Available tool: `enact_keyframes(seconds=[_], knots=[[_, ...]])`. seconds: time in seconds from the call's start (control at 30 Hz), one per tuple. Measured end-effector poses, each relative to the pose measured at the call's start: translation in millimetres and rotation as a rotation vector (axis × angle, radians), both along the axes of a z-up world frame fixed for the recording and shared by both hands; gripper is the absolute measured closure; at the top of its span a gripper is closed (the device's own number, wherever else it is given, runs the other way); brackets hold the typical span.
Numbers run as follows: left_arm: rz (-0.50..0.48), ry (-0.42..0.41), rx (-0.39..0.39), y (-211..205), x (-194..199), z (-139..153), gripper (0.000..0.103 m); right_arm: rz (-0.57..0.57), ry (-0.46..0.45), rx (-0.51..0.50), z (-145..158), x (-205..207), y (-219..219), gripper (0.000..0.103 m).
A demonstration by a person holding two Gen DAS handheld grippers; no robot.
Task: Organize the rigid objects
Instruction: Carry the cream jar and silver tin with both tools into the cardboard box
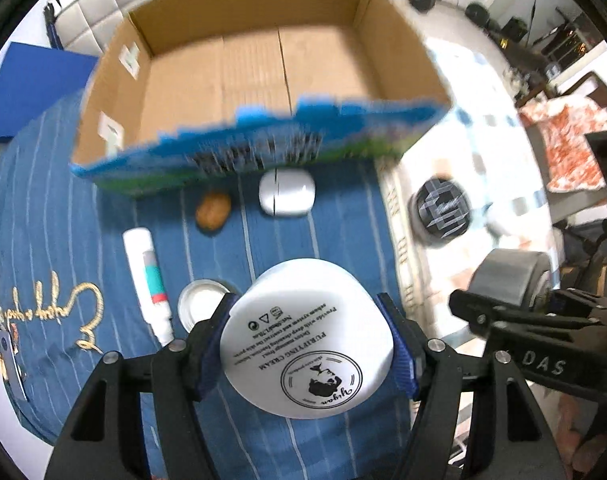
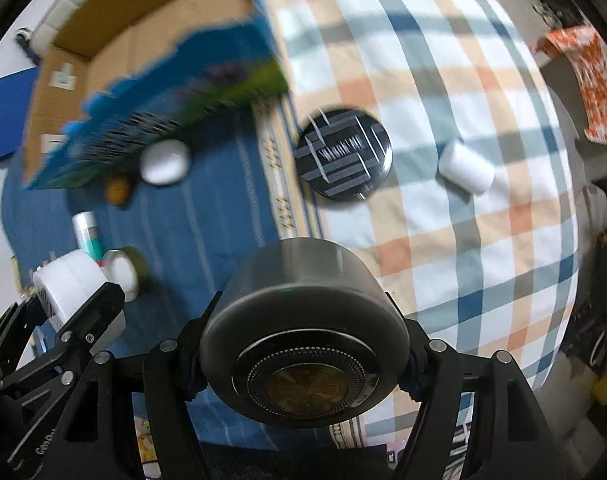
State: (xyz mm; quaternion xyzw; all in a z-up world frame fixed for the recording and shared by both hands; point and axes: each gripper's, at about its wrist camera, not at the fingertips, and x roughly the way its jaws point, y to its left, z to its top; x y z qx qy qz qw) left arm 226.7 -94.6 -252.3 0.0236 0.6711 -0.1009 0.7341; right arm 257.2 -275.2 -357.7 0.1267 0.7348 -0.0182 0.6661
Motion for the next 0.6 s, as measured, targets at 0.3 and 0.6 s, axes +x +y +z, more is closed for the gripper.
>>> enact_keyframes(seconds=[0.3,0.6], knots=[[0.042,-0.158,-0.107,13,41,91,0.038,0.07,-0.15,0.082,98,33,24,0.029],[0.084,-0.179,-0.14,39,142,94,0.038,0.12,-0.202,0.062,119,136,55,0.029]])
